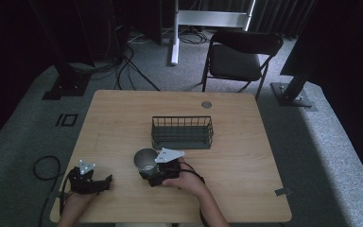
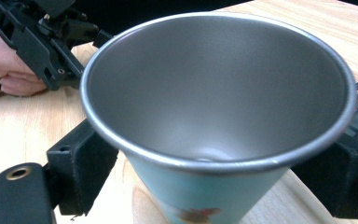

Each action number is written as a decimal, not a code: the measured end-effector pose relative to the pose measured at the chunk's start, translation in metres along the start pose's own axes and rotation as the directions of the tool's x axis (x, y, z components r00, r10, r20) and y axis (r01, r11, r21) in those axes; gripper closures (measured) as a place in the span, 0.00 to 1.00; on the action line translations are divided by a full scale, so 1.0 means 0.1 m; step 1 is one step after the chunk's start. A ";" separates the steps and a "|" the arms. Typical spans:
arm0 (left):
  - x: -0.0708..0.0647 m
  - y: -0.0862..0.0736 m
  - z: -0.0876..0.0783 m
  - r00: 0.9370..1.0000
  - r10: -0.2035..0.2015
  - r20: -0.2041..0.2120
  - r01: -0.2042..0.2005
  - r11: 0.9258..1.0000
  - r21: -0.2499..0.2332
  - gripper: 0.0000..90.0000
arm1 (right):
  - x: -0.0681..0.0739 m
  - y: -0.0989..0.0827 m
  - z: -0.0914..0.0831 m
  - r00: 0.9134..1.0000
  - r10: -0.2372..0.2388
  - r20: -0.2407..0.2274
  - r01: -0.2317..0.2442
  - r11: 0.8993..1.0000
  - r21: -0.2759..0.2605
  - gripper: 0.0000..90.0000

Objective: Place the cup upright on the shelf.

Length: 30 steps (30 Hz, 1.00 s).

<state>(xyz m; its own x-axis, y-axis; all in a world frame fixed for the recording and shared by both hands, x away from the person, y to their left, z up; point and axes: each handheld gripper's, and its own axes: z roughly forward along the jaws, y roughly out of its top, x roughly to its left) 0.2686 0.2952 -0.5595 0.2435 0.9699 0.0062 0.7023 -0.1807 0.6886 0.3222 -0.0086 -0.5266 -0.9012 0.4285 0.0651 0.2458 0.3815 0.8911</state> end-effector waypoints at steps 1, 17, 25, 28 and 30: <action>0.00 0.00 0.00 1.000 0.000 0.000 0.000 1.000 0.000 0.02 | 0.01 0.00 0.01 1.000 0.000 0.001 0.000 1.000 0.000 0.13; 0.00 0.00 0.00 1.000 0.001 -0.001 -0.001 1.000 -0.001 0.02 | 0.06 0.27 -0.01 1.000 0.002 -0.001 -0.002 1.000 -0.021 0.17; 0.00 0.00 0.00 1.000 0.000 -0.001 0.000 1.000 -0.002 0.02 | 0.02 0.47 -0.15 1.000 -0.003 0.017 0.003 0.999 -0.038 0.17; 0.00 0.00 0.00 1.000 0.000 0.000 0.000 1.000 0.000 0.02 | 0.01 0.55 -0.20 1.000 -0.007 0.021 0.008 0.999 -0.048 0.17; 0.00 0.00 0.00 1.000 0.000 0.000 0.000 1.000 -0.001 0.02 | 0.00 0.61 -0.22 1.000 -0.009 0.024 0.010 0.999 -0.046 0.17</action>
<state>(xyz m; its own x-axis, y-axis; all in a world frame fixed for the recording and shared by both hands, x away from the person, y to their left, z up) 0.2686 0.2952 -0.5595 0.2432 0.9699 0.0066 0.7019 -0.1807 0.6890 0.3291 -0.0037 -0.4623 -0.8945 0.4447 0.0460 0.2200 0.3481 0.9113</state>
